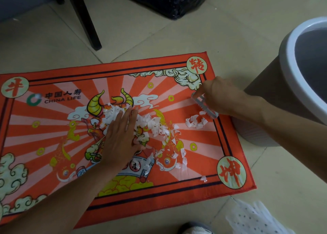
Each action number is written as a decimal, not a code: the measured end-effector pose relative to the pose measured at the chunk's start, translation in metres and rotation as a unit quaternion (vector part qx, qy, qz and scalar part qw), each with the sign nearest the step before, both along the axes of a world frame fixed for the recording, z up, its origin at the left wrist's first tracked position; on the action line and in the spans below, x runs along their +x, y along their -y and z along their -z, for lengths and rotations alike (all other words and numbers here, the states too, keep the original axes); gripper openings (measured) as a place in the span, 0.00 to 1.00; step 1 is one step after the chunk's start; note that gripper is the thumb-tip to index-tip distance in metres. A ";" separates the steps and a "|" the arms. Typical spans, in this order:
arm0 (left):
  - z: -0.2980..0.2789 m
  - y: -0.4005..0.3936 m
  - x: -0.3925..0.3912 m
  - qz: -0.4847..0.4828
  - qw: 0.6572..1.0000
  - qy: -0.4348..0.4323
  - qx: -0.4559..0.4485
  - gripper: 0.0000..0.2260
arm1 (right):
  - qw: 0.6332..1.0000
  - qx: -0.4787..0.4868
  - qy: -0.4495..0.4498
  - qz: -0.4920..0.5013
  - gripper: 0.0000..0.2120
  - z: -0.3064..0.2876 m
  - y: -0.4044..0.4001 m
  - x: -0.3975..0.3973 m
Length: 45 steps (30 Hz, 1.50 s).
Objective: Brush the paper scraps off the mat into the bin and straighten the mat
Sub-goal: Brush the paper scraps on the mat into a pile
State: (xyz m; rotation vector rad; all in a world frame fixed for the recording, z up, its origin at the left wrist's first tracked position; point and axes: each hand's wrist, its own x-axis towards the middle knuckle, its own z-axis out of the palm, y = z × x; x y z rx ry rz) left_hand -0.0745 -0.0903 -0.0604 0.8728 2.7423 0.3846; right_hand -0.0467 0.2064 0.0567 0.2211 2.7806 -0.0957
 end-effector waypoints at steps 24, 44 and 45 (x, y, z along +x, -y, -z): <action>0.007 -0.002 0.008 0.028 0.999 -0.011 0.019 0.49 | 0.995 -0.102 -0.008 0.011 0.19 -0.019 0.057 -0.006; 0.004 0.005 0.011 -0.005 0.999 0.011 0.037 0.49 | 0.995 -0.093 -0.020 -0.035 0.17 -0.006 0.119 -0.014; 0.003 0.006 0.012 -0.004 0.999 0.012 0.040 0.49 | 0.995 -0.087 -0.027 -0.034 0.17 -0.007 0.115 -0.016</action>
